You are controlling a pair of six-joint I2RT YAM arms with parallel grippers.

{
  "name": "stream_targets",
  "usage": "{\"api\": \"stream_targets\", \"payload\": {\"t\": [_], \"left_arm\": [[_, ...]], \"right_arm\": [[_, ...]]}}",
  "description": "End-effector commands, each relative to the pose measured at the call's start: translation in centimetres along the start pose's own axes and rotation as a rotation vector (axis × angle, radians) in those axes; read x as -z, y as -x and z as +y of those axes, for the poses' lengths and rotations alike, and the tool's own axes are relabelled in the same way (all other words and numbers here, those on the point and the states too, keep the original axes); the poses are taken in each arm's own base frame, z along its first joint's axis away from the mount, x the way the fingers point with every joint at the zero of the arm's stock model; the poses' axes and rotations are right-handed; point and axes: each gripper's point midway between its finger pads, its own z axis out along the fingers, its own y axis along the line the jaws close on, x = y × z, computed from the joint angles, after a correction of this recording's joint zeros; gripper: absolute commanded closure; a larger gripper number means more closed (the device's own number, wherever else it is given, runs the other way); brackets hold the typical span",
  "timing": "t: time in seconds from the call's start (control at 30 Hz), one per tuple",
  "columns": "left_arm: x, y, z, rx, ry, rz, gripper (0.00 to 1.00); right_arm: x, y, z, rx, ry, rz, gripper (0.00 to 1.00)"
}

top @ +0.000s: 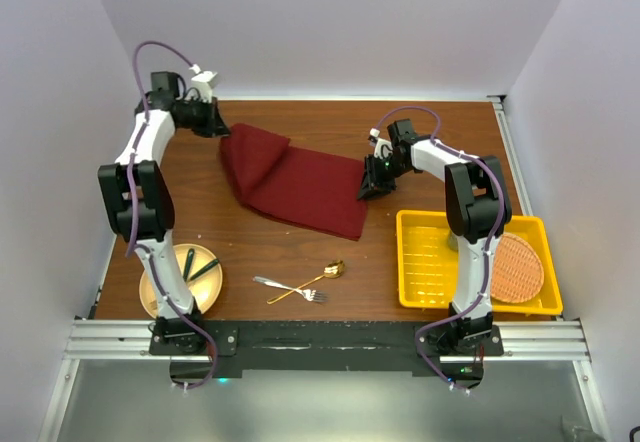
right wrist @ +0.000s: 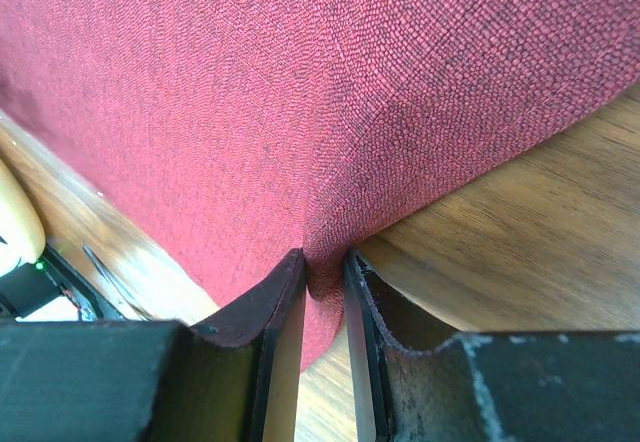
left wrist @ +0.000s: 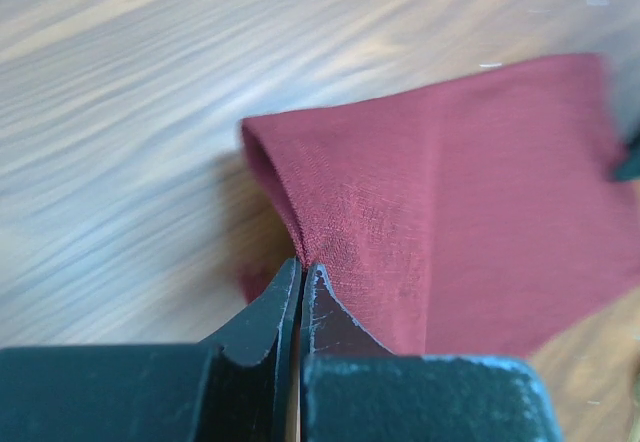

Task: Fold the napkin into a case and place the utensils inside
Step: Fold the square-folded napkin at the center of the board.

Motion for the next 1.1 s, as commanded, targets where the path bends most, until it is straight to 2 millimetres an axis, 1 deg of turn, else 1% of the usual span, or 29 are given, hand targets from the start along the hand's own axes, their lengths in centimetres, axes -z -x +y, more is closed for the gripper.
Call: {"api": "stream_targets", "payload": {"t": [0.0,0.07,0.13,0.23,0.3,0.33,0.37,0.4,0.43,0.47,0.5,0.53,0.57,0.6,0.63,0.67,0.73,0.77,0.83,0.87,0.97,1.0,1.03,1.07], "left_arm": [[1.8,-1.5,3.9,-0.011,0.078,0.088,1.0],[2.1,-1.6,4.3,-0.033,0.099,0.101,1.0],[2.1,-1.8,4.0,-0.03,0.09,0.101,1.0],[1.6,-1.7,1.8,-0.006,0.022,0.102,1.0],[0.9,-1.7,-0.4,0.011,-0.045,0.102,1.0],[0.5,-2.1,-1.1,0.026,-0.061,0.11,1.0],[0.6,-1.7,-2.4,0.052,-0.088,0.097,1.0],[0.0,-1.4,-3.7,0.048,-0.114,0.085,1.0],[-0.4,-2.1,-4.7,0.069,-0.136,0.098,1.0],[-0.4,-1.8,-6.2,0.082,-0.163,0.09,1.0],[-1.0,-1.5,-7.7,0.064,-0.186,0.08,1.0],[-1.8,-2.3,-9.5,0.067,-0.215,0.099,1.0],[-1.9,-2.0,-11.0,0.088,-0.232,0.092,1.0],[-2.8,-1.8,-13.1,0.066,-0.265,0.084,1.0],[-3.3,-2.4,-14.2,0.084,-0.285,0.096,1.0],[-4.0,-2.9,-16.5,0.11,-0.318,0.119,1.0],[-5.5,-3.8,-18.5,0.119,-0.353,0.135,1.0],[-6.1,-4.4,-20.6,0.136,-0.382,0.162,1.0],[-7.2,-5.0,-22.2,0.133,-0.412,0.163,1.0],[-7.6,-5.4,-23.7,0.14,-0.432,0.176,1.0],[-8.1,-5.5,-25.1,0.125,-0.468,0.175,0.72],[-7.8,-5.1,-25.3,0.12,-0.481,0.167,0.6],[-7.1,-4.5,-25.4,0.111,-0.5,0.157,0.56],[-6.5,-3.8,-24.3,0.112,-0.493,0.138,0.53]], "right_arm": [[-1.7,-1.2,-3.6,0.0,-0.138,0.044,0.73],[-1.6,-1.1,-3.5,0.003,-0.137,0.043,0.73],[-1.7,-1.0,-3.4,0.004,-0.134,0.042,0.73],[-1.8,-1.0,-3.2,0.003,-0.124,0.042,0.73],[-1.7,-0.8,-3.1,0.005,-0.123,0.038,0.73],[-1.7,-0.8,-3.2,0.003,-0.122,0.039,0.73],[-1.7,-0.8,-3.1,0.008,-0.12,0.036,0.73],[-1.7,-0.8,-3.1,0.007,-0.12,0.037,0.73],[-1.7,-0.8,-3.0,0.007,-0.119,0.037,0.73],[-1.7,-0.8,-3.1,0.009,-0.118,0.037,0.73],[-1.7,-0.8,-3.0,0.007,-0.117,0.038,0.73],[-1.7,-0.9,-2.9,0.009,-0.115,0.037,0.73],[-1.6,-0.8,-2.9,0.008,-0.113,0.033,0.73],[-1.7,-0.8,-2.9,0.009,-0.111,0.035,0.73],[-1.6,-0.8,-2.9,0.008,-0.11,0.034,0.73],[-1.7,-0.9,-2.9,0.007,-0.11,0.036,0.73],[-1.7,-0.8,-2.8,0.012,-0.111,0.036,0.73],[-1.7,-0.8,-2.9,0.008,-0.11,0.036,0.73],[-1.6,-0.7,-2.8,0.016,-0.109,0.033,0.73],[-1.6,-0.8,-2.8,0.015,-0.11,0.036,0.73],[-1.6,-0.8,-2.7,0.017,-0.105,0.038,0.73],[-1.5,-0.8,-2.7,0.017,-0.102,0.037,0.72],[-1.5,-0.8,-2.6,0.019,-0.102,0.038,0.73],[-1.4,-0.7,-2.5,0.022,-0.099,0.037,0.72]]}}
